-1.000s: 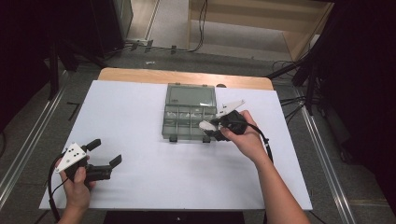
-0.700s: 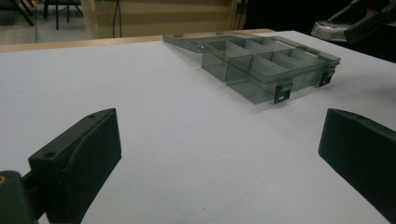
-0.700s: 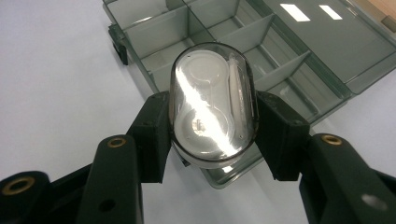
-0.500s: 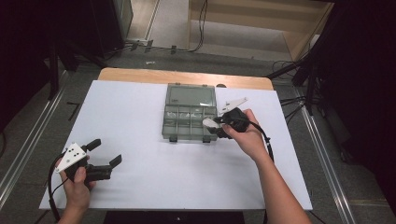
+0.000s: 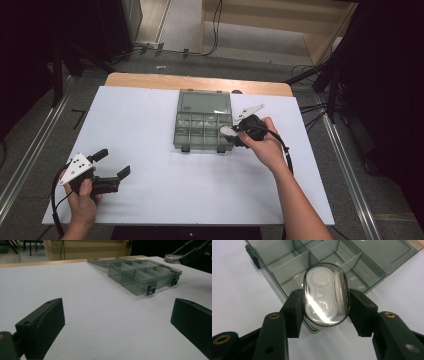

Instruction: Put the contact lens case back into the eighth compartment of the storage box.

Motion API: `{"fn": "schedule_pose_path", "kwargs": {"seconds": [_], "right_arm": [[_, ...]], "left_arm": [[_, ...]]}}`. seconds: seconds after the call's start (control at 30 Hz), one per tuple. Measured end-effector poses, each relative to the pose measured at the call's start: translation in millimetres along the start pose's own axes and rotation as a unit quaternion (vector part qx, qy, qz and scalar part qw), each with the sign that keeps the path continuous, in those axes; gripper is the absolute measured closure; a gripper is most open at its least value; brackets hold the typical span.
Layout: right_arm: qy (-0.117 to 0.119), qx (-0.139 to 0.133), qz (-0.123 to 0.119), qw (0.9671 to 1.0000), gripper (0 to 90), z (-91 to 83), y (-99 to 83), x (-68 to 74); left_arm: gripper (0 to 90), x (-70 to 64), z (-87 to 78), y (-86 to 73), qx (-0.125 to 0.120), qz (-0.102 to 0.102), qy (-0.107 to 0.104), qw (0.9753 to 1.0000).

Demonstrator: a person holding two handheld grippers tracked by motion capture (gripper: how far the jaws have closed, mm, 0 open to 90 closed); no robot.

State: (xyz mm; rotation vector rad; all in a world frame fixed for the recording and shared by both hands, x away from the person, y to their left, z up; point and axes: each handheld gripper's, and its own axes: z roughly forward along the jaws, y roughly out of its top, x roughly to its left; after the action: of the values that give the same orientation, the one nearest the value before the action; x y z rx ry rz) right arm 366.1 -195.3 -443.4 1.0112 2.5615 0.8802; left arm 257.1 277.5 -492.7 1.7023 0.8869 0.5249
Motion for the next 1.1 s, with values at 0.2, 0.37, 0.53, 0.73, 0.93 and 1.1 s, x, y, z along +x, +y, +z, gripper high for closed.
{"fn": "schedule_pose_path", "kwargs": {"seconds": [0.2,0.37,0.53,0.73,0.93,1.1], "right_arm": [[-0.016,0.012,0.015,0.9997,46.7,5.9,-2.7,-0.1],[-0.034,0.027,0.019,0.9989,46.7,12.2,-3.8,2.1],[-0.041,0.025,0.026,0.9985,46.7,17.3,-2.7,4.7],[-0.049,0.008,0.036,0.9981,39.9,19.5,-2.2,8.1],[-0.035,-0.026,0.069,0.9967,42.4,4.8,-5.1,0.2],[-0.028,-0.03,0.088,0.9953,59.5,0.3,-11.1,-3.3]], "left_arm": [[0.0,-0.1,0.2,0.0,0.0,0.0,0.0,1.0],[0.0,-0.6,0.3,0.0,0.001,0.0,0.002,1.0],[0.0,-0.6,0.2,0.0,0.001,0.0,0.002,1.0],[0.0,-0.4,0.0,0.1,0.001,0.001,0.001,1.0],[0.0,-0.5,0.2,0.1,0.001,0.0,0.001,1.0],[0.0,-0.8,0.6,0.1,0.0,0.001,0.0,1.0]]}}
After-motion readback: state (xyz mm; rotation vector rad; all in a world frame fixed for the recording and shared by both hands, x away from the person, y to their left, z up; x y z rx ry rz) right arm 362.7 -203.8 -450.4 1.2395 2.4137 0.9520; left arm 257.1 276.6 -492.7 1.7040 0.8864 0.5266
